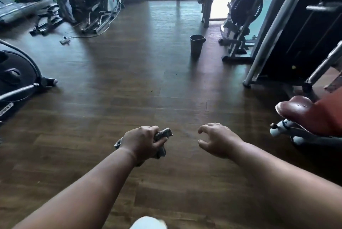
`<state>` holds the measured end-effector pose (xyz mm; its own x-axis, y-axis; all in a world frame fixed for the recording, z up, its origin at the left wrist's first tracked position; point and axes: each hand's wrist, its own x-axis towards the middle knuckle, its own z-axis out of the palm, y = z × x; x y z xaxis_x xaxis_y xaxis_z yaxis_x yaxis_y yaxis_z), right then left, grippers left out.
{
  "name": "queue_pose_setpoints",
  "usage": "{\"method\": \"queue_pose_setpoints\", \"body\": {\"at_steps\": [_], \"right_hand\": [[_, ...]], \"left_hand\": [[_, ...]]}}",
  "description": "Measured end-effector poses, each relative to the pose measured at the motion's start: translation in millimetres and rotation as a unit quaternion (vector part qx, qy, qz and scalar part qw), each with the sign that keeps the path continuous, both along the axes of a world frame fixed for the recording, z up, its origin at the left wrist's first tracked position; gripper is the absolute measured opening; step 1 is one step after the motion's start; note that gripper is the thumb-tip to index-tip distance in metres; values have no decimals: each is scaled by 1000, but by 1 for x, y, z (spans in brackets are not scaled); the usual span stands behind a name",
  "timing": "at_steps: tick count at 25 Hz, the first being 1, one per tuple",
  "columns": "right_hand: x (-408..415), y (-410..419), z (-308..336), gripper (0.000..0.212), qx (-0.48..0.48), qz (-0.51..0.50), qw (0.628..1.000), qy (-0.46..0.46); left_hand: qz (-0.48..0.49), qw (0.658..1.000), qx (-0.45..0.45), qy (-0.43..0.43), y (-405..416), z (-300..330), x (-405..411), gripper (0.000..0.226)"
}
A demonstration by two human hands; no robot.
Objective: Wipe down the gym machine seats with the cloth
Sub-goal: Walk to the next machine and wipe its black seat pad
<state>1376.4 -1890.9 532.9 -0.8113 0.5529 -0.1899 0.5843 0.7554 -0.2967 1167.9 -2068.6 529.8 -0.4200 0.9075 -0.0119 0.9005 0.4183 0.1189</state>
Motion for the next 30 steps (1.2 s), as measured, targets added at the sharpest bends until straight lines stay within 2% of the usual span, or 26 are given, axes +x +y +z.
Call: {"method": "queue_pose_setpoints", "body": {"at_steps": [6,12,19,25,30], "right_hand": [[-67,141,-4,44,12,-36,999,4],[-135,296,15,42,22,-135,990,28],[-145,452,8,46,3,-187,982,17],[-146,640,14,46,16,-156,987,23],[-188,766,27,45,21,-104,994,22]], "left_hand": [[-57,998,17,17,165,2,-85,48],[-148,989,13,10,364,21,-173,45],[-212,977,10,3,559,28,-189,52],[-180,983,22,8,727,30,-188,53],[-132,991,25,-18,824,36,-212,50]]}}
